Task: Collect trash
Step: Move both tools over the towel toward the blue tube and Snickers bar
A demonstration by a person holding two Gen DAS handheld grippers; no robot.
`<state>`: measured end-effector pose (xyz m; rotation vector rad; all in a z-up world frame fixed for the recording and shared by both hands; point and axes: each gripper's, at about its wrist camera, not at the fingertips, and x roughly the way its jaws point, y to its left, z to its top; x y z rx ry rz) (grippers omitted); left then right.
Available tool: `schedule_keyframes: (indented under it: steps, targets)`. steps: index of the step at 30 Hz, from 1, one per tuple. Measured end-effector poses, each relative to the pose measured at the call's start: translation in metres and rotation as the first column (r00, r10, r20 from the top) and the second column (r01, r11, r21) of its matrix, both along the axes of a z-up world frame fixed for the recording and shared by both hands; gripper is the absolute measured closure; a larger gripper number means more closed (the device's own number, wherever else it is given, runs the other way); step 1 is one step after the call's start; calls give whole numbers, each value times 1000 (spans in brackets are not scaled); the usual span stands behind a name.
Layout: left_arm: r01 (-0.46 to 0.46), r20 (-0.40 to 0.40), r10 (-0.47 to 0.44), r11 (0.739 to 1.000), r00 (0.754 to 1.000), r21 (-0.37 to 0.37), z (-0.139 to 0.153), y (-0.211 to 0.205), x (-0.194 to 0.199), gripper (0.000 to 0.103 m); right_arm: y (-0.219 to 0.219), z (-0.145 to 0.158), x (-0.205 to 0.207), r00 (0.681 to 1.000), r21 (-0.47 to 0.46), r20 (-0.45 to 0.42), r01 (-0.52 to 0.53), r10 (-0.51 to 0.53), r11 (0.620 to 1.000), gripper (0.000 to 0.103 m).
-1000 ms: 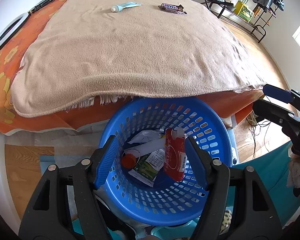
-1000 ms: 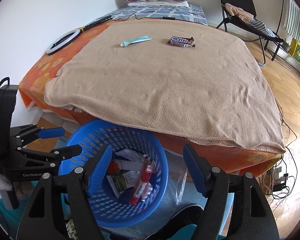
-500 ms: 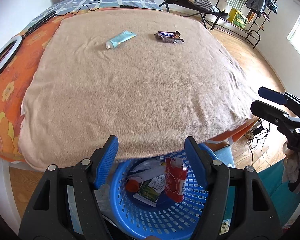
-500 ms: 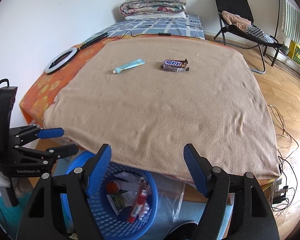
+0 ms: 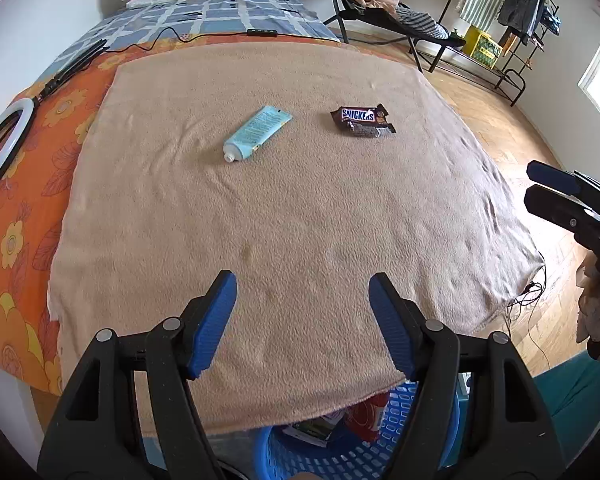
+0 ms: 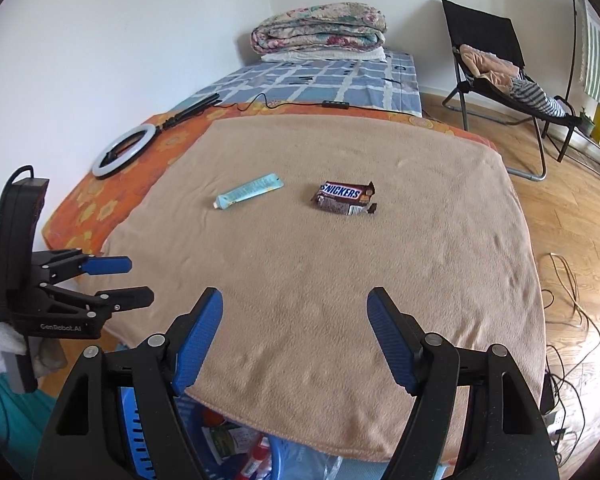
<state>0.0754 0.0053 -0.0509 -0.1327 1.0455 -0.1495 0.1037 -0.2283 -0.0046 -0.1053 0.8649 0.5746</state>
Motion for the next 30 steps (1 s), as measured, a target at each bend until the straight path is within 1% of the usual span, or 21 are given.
schedule_keyframes:
  steps: [2,7,12,19,24,28,30]
  targets:
    - [-3,0,3,1000,1000,-7,0,3,13,32,1,2,12,1000,-5,2,-11,11,1000,29]
    - [-10,-16,10,999,1000,-32,-4,10,46,32,6,-1,45,998,6,-44,-50,50,999,29]
    - [-4,-17,4,1000,1000,-15,-9,13,79,32,12,-6,78,994,14,-62,-90,91,996,29]
    - [7,-25,-7,1000,1000,4,-19,19,118,32,25,-23,123,988,37,-97,-118,121,992,29]
    - [11,-40,-11,1000,999,10,-28,23,144,32,37,-36,153,985,37,-110,-129,133,991,29]
    - [13,-56,-13,1000,998,6,-36,25,161,32,51,-48,174,978,28,-134,-157,159,987,29]
    - [14,-64,-14,1000,998,-2,-39,27,168,32,57,-53,184,978,24,-145,-150,152,988,29]
